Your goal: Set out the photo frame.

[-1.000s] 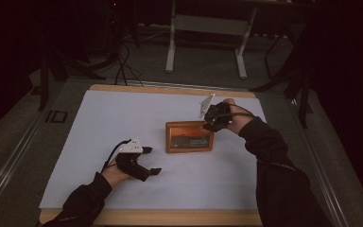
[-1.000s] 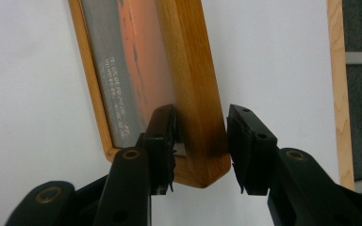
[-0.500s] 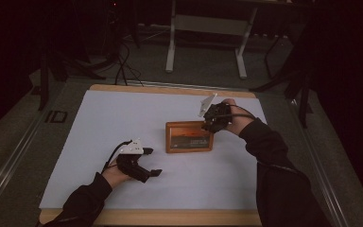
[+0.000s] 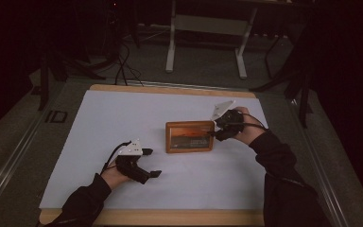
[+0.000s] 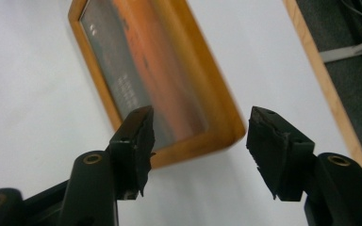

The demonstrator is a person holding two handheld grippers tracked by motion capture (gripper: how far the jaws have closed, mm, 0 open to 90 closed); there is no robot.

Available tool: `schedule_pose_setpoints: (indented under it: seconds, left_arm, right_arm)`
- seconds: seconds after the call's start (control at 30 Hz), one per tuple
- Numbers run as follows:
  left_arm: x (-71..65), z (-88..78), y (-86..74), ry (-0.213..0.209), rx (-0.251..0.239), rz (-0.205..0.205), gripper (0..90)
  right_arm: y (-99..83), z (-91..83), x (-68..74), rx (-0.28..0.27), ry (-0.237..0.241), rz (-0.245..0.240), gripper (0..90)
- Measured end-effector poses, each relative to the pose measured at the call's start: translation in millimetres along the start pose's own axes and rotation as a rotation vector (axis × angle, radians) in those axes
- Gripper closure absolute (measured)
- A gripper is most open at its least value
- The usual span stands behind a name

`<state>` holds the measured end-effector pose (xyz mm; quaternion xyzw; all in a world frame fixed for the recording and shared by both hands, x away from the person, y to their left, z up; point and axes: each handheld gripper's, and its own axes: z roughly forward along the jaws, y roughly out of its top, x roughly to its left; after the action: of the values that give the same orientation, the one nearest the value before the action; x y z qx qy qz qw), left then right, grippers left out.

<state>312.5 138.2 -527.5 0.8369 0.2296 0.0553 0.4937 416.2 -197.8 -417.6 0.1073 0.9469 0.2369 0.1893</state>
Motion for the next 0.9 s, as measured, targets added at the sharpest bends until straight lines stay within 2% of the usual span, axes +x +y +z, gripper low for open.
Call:
schedule_pose_setpoints:
  seconds: [0.07,0.17,0.3,0.33,0.43,0.47,0.53,0.6,0.77,0.9]
  left_arm:
    - [0.0,0.3,-0.1,-0.002,-0.001,-0.001,7.4]
    - [-0.9,0.8,0.3,-0.005,-0.001,0.002,7.4]
    - [-0.9,1.3,0.0,-0.007,0.0,0.001,7.4]
    - [-0.9,1.4,-0.2,-0.009,-0.001,-0.001,7.4]
    - [-1.1,1.3,-0.2,-0.011,0.0,0.001,7.4]
    - [-1.1,1.3,-0.2,-0.011,0.0,0.001,7.4]
    - [-0.8,1.4,0.1,-0.011,-0.002,0.0,7.4]
    - [-1.5,1.3,0.3,-0.013,-0.001,0.001,7.4]
    - [-1.7,1.3,0.4,-0.017,-0.002,0.001,7.5]
    - [-1.8,0.6,0.5,-0.018,-0.003,0.003,7.4]
  right_arm:
    - [-9.1,0.0,3.1,-0.011,0.004,0.02,38.6]
    - [-22.6,1.5,6.9,-0.035,0.022,0.074,37.0]
    - [-37.8,5.2,10.8,-0.058,0.014,0.12,34.0]
    - [-48.7,8.3,13.1,-0.08,0.025,0.171,31.9]
    - [-64.3,13.9,18.8,-0.112,0.044,0.243,29.1]
    - [-64.3,13.9,18.8,-0.112,0.044,0.243,29.1]
    - [-77.4,19.6,25.7,-0.144,0.064,0.31,23.9]
    - [-84.5,22.5,31.5,-0.164,0.083,0.33,20.3]
    - [-96.8,27.6,44.2,-0.192,0.074,0.364,17.1]
    - [-103.6,29.2,54.0,-0.239,0.08,0.398,14.3]
